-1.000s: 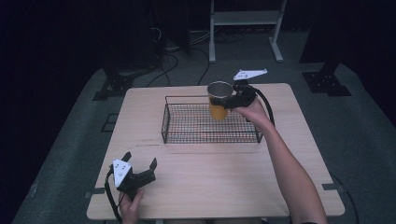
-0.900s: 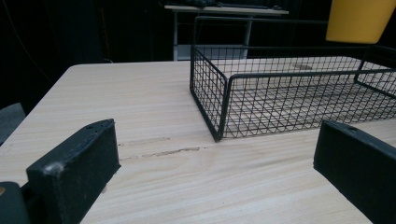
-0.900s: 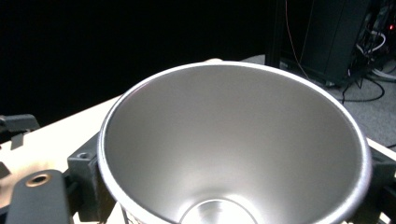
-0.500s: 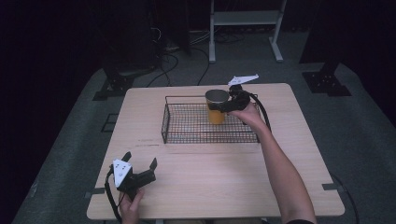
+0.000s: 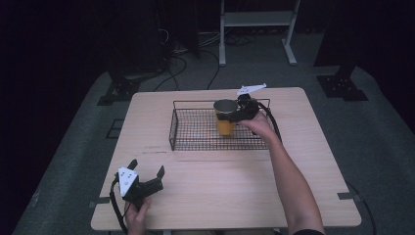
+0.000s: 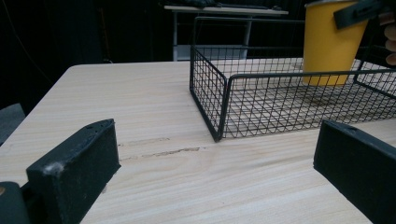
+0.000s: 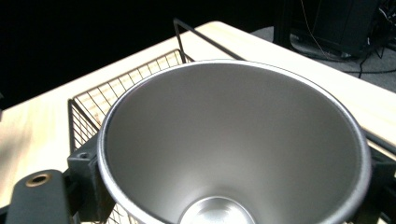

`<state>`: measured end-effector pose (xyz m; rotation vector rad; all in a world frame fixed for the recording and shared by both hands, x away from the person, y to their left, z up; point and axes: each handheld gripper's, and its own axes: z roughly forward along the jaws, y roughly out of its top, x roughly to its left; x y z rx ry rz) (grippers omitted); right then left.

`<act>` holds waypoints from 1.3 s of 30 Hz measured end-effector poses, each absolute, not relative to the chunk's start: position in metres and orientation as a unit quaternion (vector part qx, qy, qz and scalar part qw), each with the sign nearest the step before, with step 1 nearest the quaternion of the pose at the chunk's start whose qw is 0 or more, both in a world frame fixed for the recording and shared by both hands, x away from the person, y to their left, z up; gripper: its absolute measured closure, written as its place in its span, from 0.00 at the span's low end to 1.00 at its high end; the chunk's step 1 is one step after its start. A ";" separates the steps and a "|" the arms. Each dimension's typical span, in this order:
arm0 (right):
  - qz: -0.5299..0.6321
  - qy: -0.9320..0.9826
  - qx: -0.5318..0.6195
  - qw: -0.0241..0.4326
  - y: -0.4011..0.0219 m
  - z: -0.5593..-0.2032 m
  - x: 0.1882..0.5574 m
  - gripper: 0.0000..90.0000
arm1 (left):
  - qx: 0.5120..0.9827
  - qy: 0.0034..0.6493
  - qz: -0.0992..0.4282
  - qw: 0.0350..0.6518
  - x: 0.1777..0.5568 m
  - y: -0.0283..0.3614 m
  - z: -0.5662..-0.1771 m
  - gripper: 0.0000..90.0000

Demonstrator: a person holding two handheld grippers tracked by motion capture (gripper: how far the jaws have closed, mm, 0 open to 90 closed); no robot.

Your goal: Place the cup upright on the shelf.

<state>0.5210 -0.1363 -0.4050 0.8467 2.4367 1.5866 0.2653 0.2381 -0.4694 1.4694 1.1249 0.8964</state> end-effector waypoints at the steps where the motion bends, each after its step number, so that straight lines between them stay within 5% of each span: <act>1: 0.521 0.804 0.280 0.057 -0.137 -0.407 0.521 0.13 | 0.612 0.469 0.373 0.516 0.265 0.238 -0.469 0.00; 39: 0.481 0.832 0.266 0.072 -0.128 -0.419 0.524 0.13 | 0.611 0.469 0.372 0.518 0.266 0.238 -0.469 0.00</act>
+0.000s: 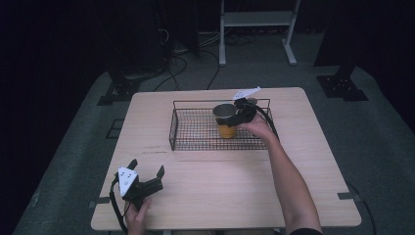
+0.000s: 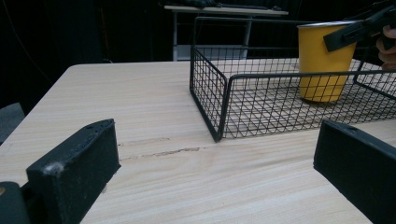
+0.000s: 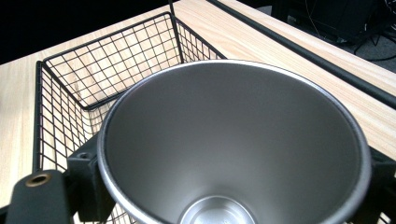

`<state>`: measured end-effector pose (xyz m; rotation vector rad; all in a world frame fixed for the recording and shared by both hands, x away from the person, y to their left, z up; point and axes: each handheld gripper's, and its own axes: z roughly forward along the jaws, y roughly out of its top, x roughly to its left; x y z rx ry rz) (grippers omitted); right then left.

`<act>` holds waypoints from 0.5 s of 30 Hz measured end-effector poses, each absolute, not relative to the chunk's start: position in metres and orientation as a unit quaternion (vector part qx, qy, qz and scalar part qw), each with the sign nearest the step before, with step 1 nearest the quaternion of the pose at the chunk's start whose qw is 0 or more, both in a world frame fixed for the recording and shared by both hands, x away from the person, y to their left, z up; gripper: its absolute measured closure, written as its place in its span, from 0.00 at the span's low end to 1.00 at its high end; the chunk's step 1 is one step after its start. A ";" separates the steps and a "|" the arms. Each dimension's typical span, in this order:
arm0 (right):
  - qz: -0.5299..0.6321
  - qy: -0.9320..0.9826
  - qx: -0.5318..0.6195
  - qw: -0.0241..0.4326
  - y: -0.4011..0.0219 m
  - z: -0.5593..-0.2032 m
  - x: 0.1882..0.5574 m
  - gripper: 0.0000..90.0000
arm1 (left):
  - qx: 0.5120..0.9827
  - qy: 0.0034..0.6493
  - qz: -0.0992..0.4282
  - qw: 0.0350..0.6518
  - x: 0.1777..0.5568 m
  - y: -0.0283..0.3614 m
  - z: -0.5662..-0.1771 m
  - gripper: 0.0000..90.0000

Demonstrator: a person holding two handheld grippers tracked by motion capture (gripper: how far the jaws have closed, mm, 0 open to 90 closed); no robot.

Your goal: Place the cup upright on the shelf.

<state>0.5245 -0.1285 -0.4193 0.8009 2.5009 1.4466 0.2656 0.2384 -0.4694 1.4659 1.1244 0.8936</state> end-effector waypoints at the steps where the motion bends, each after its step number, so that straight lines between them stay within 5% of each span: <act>1: 0.480 0.833 0.265 0.072 -0.128 -0.420 0.525 0.13 | 0.611 0.469 0.372 0.518 0.266 0.238 -0.469 0.00; 15: 0.470 0.843 0.252 0.076 -0.132 -0.419 0.523 0.12 | 0.611 0.468 0.373 0.517 0.266 0.238 -0.469 0.00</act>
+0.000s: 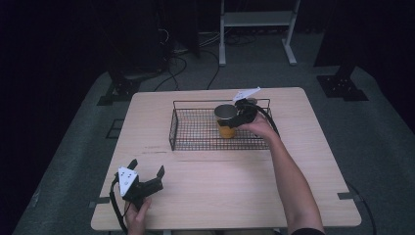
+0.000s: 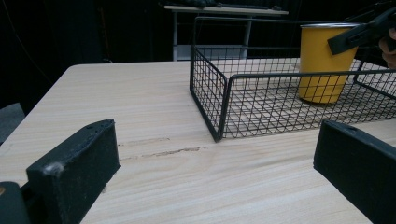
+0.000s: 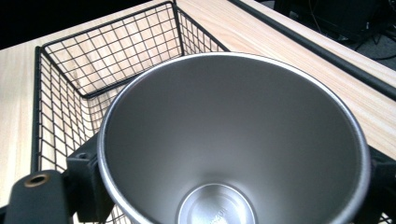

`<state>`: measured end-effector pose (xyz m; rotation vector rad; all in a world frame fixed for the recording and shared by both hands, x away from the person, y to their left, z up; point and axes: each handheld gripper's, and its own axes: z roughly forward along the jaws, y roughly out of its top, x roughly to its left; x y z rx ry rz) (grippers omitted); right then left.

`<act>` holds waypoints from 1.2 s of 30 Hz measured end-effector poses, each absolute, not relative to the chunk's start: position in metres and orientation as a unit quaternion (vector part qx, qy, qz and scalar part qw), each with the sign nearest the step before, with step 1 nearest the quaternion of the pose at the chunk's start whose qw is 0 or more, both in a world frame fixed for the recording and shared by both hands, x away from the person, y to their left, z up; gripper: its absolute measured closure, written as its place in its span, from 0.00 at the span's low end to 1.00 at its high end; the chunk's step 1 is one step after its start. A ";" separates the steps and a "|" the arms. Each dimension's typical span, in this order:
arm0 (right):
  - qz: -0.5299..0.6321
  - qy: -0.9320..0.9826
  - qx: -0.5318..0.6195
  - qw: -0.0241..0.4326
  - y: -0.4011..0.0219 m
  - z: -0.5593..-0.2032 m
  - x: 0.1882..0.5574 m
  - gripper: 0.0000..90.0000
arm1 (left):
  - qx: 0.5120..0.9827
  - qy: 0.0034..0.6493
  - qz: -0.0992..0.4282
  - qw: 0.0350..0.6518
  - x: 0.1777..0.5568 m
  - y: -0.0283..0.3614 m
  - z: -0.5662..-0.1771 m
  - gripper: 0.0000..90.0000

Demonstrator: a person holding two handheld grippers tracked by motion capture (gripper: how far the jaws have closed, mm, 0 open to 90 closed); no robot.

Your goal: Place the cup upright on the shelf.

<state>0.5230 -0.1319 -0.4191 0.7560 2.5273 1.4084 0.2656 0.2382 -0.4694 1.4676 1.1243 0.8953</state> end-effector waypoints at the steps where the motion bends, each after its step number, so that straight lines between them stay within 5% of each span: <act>1: 0.468 0.844 0.249 0.079 -0.132 -0.419 0.523 0.12 | 0.611 0.468 0.373 0.517 0.266 0.238 -0.469 0.00; 36: 0.516 0.817 0.233 0.109 -0.140 -0.402 0.513 0.02 | 0.611 0.471 0.374 0.515 0.266 0.238 -0.469 0.00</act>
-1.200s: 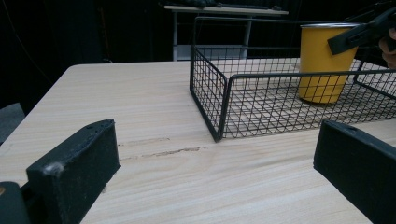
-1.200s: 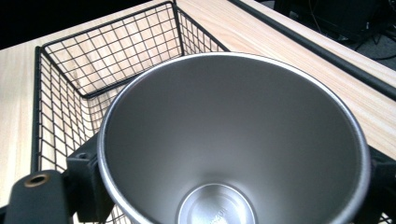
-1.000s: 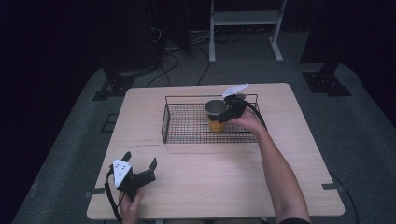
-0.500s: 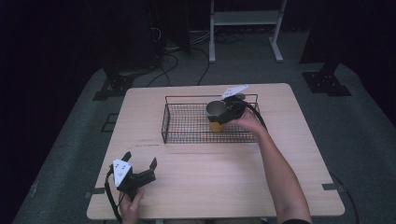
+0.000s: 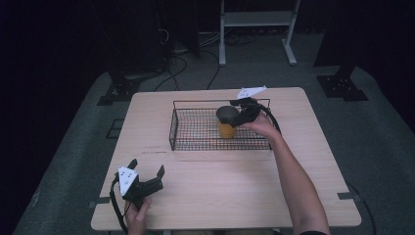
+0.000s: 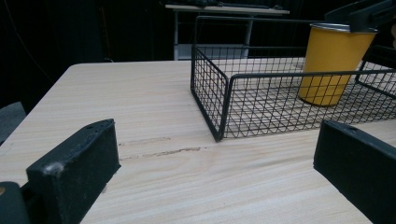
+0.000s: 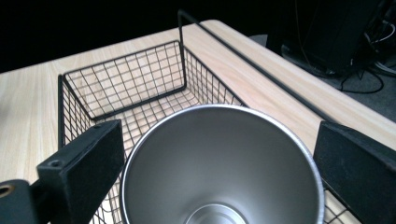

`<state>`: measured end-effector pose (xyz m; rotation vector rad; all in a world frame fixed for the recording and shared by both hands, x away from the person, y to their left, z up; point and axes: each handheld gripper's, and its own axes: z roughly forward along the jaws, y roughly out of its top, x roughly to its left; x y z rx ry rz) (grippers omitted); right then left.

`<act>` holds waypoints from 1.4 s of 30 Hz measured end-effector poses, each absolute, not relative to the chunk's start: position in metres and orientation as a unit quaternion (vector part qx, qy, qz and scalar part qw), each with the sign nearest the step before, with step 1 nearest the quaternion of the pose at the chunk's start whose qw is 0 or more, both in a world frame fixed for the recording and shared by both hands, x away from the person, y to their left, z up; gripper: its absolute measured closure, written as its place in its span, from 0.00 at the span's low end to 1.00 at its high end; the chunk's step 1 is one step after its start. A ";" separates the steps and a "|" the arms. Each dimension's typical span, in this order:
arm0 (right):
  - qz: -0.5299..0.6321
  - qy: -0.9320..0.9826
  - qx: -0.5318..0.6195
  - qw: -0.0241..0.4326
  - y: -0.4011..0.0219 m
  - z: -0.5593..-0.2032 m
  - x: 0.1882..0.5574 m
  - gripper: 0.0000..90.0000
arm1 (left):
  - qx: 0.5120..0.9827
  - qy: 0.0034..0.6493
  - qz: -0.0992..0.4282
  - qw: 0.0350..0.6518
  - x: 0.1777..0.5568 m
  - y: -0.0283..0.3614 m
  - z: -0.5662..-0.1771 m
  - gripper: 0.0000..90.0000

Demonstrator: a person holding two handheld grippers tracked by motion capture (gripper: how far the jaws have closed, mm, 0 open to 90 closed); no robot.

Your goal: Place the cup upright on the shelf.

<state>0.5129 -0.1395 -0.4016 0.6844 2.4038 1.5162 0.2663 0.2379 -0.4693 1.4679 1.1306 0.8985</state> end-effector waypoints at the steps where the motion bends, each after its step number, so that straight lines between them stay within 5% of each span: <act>1: 0.519 0.815 0.235 0.109 -0.141 -0.400 0.512 0.02 | 0.611 0.470 0.375 0.515 0.266 0.238 -0.469 0.00; 42: 0.539 0.809 0.217 0.092 -0.188 -0.372 0.457 0.02 | 0.614 0.468 0.378 0.511 0.265 0.236 -0.470 0.00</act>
